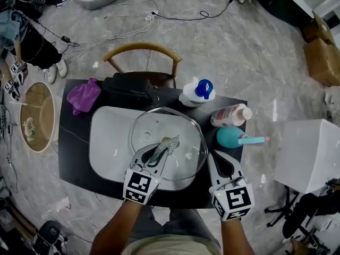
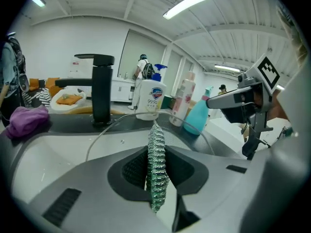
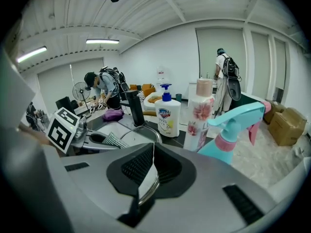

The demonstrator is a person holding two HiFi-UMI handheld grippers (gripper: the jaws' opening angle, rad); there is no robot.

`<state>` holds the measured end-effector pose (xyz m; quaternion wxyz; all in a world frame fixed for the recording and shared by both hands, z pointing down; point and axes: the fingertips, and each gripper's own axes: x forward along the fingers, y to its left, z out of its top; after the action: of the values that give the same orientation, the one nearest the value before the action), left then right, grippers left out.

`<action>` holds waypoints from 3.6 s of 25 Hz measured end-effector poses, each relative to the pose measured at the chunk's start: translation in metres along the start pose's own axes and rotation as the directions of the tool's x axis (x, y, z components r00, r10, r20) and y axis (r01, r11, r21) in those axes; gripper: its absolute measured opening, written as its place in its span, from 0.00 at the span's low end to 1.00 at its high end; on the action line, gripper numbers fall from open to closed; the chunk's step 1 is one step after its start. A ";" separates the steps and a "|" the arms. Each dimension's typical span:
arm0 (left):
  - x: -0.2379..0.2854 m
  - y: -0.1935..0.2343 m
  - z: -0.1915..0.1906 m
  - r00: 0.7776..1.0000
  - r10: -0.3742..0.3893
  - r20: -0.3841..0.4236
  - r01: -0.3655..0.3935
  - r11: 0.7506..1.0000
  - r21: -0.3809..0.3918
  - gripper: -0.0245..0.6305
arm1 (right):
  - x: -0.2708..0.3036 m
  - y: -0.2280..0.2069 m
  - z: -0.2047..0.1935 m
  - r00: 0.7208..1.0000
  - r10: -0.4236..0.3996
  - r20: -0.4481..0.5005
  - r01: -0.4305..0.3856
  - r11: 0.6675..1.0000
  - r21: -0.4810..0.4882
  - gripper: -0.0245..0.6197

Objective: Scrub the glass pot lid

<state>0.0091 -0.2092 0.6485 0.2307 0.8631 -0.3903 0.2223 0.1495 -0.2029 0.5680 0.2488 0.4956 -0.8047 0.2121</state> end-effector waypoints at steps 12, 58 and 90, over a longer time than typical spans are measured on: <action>-0.033 0.087 -0.047 0.974 0.205 -0.097 -0.207 0.978 -0.007 0.18 | 0.012 0.012 -0.001 0.999 0.029 -0.018 -0.029 0.999 -0.021 0.08; -0.003 -0.115 -0.001 0.929 -0.370 -0.017 0.352 0.895 -0.275 0.18 | -0.001 -0.004 0.014 0.999 -0.008 0.037 0.007 0.999 0.036 0.08; -0.050 0.078 -0.099 0.956 0.133 -0.262 -0.132 0.991 0.020 0.18 | 0.018 0.036 0.008 0.999 0.040 0.005 -0.040 0.999 -0.013 0.08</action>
<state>-0.1014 -0.1700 0.7168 0.2641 0.7982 -0.4131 0.3499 0.1082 -0.2049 0.5692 0.2454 0.4783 -0.8165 0.2105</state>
